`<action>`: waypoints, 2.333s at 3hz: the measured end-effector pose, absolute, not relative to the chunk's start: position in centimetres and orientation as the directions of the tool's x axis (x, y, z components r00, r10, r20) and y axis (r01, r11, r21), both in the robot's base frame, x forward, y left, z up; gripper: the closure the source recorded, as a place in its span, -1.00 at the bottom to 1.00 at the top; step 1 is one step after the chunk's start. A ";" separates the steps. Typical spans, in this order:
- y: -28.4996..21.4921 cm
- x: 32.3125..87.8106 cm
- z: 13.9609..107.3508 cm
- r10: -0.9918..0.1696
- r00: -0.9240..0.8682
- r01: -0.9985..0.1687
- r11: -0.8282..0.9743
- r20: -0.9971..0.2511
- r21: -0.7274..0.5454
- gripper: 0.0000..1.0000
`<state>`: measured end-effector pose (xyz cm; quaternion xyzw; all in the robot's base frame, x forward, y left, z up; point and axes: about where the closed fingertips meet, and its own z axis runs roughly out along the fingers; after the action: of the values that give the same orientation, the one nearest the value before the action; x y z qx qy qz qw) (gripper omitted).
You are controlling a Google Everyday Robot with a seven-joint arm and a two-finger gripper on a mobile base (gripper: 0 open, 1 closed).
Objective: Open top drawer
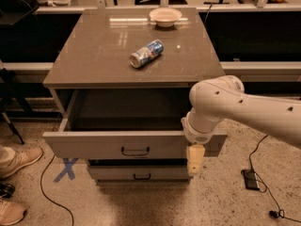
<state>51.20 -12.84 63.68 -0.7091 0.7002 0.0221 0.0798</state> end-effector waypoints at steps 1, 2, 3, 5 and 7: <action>-12.8 50.1 63.4 -0.990 -0.009 -0.999 0.016 -0.142 -0.048 -0.62; -12.8 48.8 64.0 -0.991 -0.028 -0.998 0.035 -0.130 -0.052 -0.15; -12.8 47.0 65.5 -0.992 -0.032 -0.995 0.043 -0.120 -0.086 0.31; -14.0 44.6 66.3 -0.987 -0.063 -0.990 0.081 -0.149 -0.119 1.00; -14.0 44.5 66.3 -0.987 -0.063 -0.989 0.081 -0.148 -0.120 0.19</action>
Offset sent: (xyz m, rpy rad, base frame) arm -0.0417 0.0001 0.0171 -0.0331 0.0137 -0.0698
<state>44.53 -13.99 66.30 -0.6779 0.7289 0.0064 0.0957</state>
